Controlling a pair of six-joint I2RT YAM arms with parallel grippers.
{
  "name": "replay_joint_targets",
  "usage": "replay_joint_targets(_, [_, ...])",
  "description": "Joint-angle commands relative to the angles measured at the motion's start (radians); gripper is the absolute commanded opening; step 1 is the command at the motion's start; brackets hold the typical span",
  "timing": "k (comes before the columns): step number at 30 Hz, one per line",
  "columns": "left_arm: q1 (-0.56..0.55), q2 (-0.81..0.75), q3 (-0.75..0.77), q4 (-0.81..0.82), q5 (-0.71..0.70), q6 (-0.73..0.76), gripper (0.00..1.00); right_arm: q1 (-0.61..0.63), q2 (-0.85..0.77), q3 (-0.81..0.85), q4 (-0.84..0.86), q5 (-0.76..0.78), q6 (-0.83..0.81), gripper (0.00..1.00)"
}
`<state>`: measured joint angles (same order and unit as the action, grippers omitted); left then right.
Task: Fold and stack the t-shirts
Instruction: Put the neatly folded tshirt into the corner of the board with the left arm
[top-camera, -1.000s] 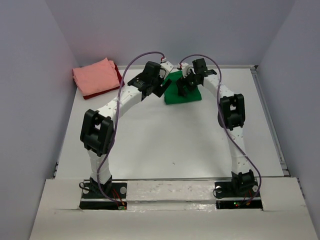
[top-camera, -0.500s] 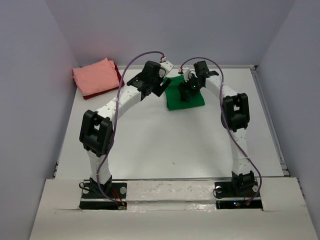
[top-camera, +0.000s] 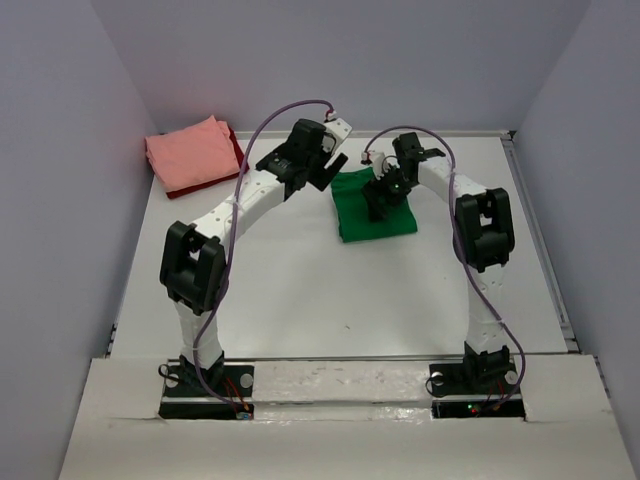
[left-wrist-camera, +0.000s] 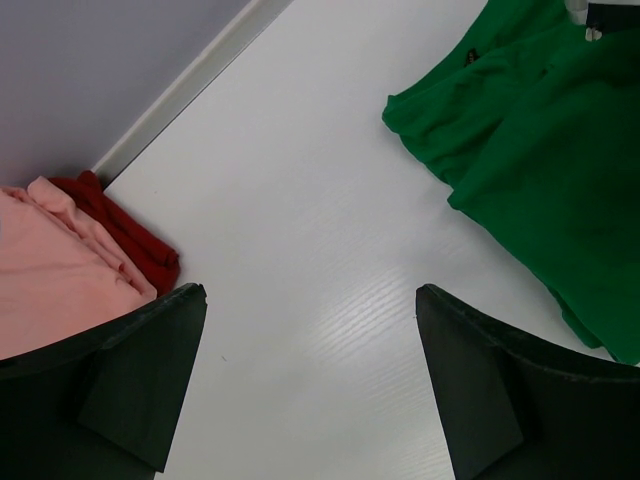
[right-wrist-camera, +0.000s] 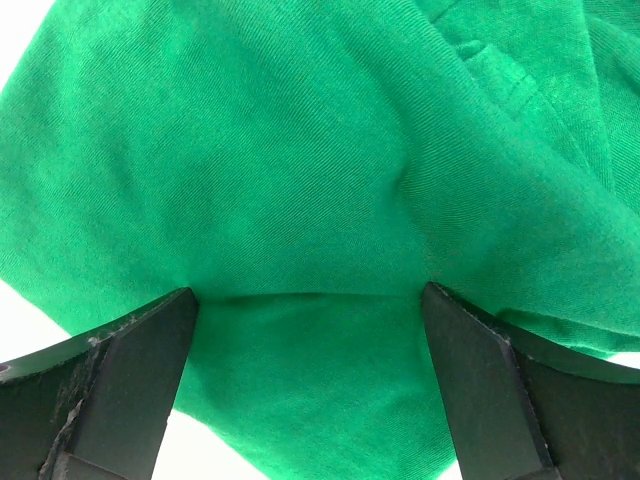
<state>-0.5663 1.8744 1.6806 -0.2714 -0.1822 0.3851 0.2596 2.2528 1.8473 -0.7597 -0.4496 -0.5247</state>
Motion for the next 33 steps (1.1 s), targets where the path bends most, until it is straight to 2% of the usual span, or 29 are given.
replay_joint_targets(1, [-0.015, -0.034, 0.057, 0.001, -0.013, 0.014, 0.99, 0.003, -0.042, -0.025, -0.089, -0.026, -0.018, 1.0])
replay_joint_targets(7, [-0.024, -0.012, 0.079, -0.003, -0.023, 0.017, 0.99, 0.003, -0.055, 0.049, -0.127, -0.041, -0.024, 1.0])
replay_joint_targets(18, [-0.033, 0.026, 0.134, -0.014, -0.062, 0.02, 0.99, 0.003, -0.01, 0.476, -0.257, -0.015, -0.018, 1.0])
replay_joint_targets(20, [-0.033, 0.028, 0.137, -0.022, -0.059, 0.018, 0.99, 0.003, -0.018, 0.498, -0.253, 0.018, -0.018, 1.0])
replay_joint_targets(22, [-0.033, 0.022, 0.128, -0.022, -0.051, 0.018, 0.99, 0.003, -0.039, 0.481, -0.234, 0.066, -0.031, 1.0])
replay_joint_targets(26, [-0.032, 0.009, 0.099, -0.023, -0.031, 0.011, 0.99, 0.003, -0.172, 0.256, -0.175, 0.103, -0.067, 1.0])
replay_joint_targets(33, [-0.023, 0.0, 0.054, -0.037, 0.039, -0.014, 0.99, 0.003, -0.281, 0.084, -0.221, 0.063, -0.084, 1.0])
